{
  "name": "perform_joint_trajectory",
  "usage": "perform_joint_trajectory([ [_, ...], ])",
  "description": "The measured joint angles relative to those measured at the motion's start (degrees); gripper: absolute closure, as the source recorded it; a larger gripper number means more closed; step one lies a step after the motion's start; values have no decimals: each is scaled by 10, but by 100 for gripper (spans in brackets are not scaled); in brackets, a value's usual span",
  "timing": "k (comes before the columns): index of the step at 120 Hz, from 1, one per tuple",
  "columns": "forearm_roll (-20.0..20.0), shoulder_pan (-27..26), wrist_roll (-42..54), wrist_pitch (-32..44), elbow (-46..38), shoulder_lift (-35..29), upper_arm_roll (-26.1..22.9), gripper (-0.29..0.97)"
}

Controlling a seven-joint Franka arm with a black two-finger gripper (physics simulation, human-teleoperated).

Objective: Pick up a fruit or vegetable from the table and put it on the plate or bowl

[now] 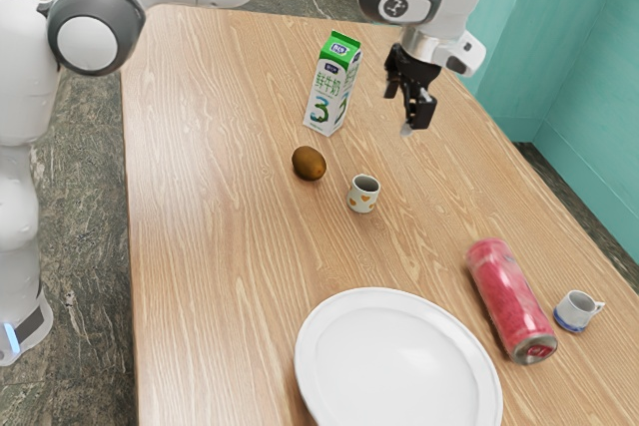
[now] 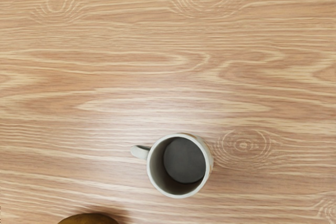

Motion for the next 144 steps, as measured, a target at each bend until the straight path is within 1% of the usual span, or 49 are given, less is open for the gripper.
perform_joint_trajectory([
  [14,5,-5,1,0,1,-1,1,0],
  [22,-2,-1,1,0,5,-1,7,0],
  [24,-7,-2,0,0,5,-1,13,0],
  [31,-43,-1,-10,0,3,-1,50,0],
  [36,-67,1,-29,0,0,-1,66,0],
  [44,-98,-2,-84,-2,-8,-2,75,0],
  [54,-158,-4,-179,-9,-11,-2,77,0],
  [62,-190,-5,-249,-26,-11,-2,77,0],
  [78,-219,-4,-367,-58,-12,-14,81,0],
  [86,-231,-7,-414,-68,-36,-37,117,0],
  [92,-249,-4,-448,-68,-63,-51,144,0],
  [101,-269,1,-500,-55,-121,-81,162,0],
  [110,-283,-6,-551,-43,-158,-107,180,0],
  [119,-288,-19,-595,-33,-210,-152,207,0],
  [126,-274,-15,-620,-30,-235,-171,215,0],
  [136,-260,0,-653,-35,-247,-178,215,0],
  [144,-254,-8,-683,-41,-253,-180,215,0],
])
